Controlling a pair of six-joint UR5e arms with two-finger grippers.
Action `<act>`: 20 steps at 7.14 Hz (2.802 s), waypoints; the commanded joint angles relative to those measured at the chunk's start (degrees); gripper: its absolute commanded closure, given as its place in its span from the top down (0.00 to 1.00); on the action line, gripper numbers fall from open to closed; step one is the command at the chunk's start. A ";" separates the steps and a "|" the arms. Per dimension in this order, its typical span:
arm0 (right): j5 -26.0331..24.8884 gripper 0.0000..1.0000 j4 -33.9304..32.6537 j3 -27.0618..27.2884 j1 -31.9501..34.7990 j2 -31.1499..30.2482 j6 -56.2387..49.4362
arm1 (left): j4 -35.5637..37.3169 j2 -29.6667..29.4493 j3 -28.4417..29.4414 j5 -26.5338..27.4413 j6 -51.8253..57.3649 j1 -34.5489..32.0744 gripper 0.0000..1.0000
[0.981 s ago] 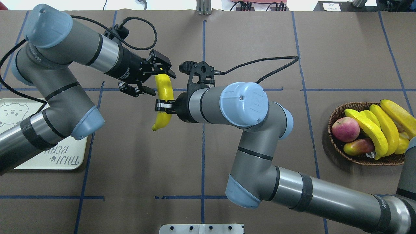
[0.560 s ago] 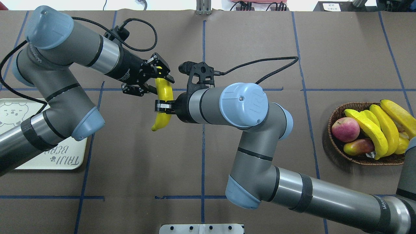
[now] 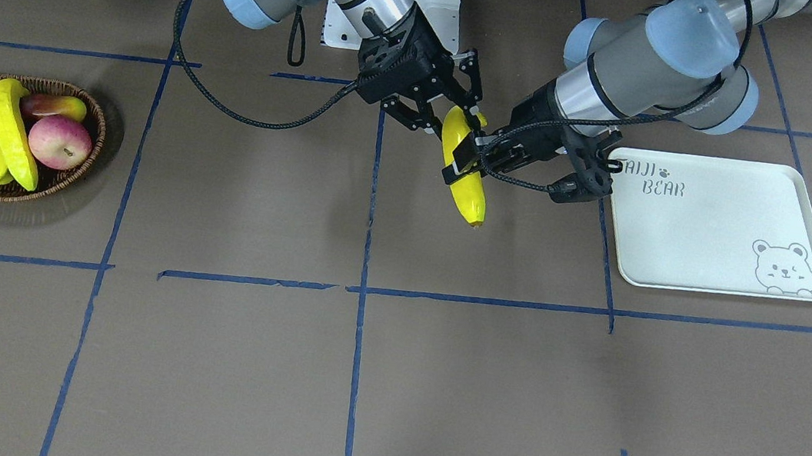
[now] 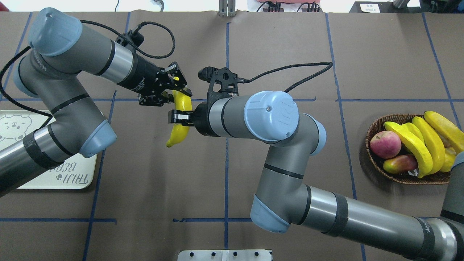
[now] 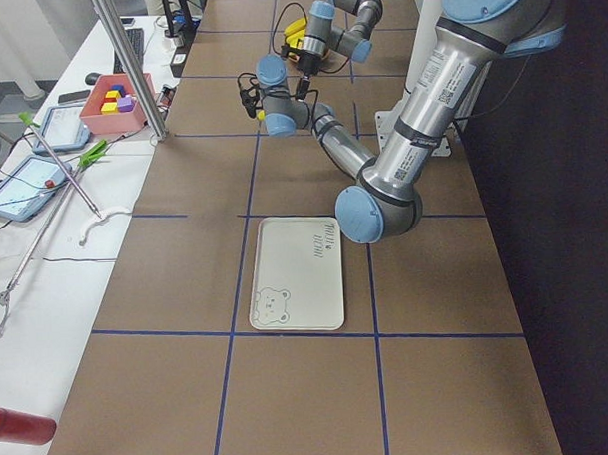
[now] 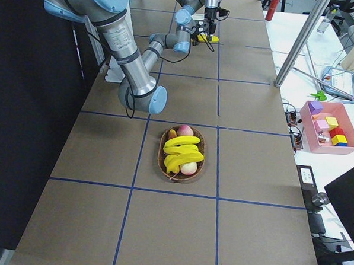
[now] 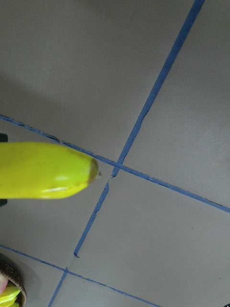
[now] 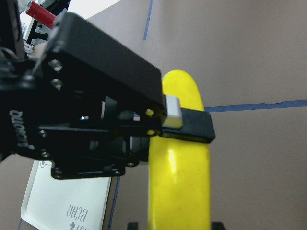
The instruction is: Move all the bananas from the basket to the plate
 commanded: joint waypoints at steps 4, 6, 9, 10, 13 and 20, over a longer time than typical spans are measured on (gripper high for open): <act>2.68 0.99 -0.88 1.81 1.45 -1.41 0.11 | 0.37 2.99 -0.07 2.35 0.77 -0.70 0.00; 6.38 0.99 -2.89 4.69 4.26 -6.92 -0.06 | 0.46 8.34 -0.16 6.84 1.21 -2.44 0.00; 7.18 0.99 -24.63 12.24 5.77 -8.18 -4.17 | 0.73 19.75 -0.16 6.33 15.11 -8.42 0.00; 7.19 0.99 -32.54 14.97 6.38 -8.36 -9.33 | 1.51 24.14 0.19 6.33 22.49 -10.35 0.00; 10.95 0.99 -36.84 19.03 11.03 -14.65 -18.40 | 4.84 32.17 1.76 6.76 34.59 -15.72 0.00; 16.50 0.99 -36.75 20.89 16.93 -19.79 -24.76 | 3.72 33.33 13.11 6.42 37.94 -19.15 0.53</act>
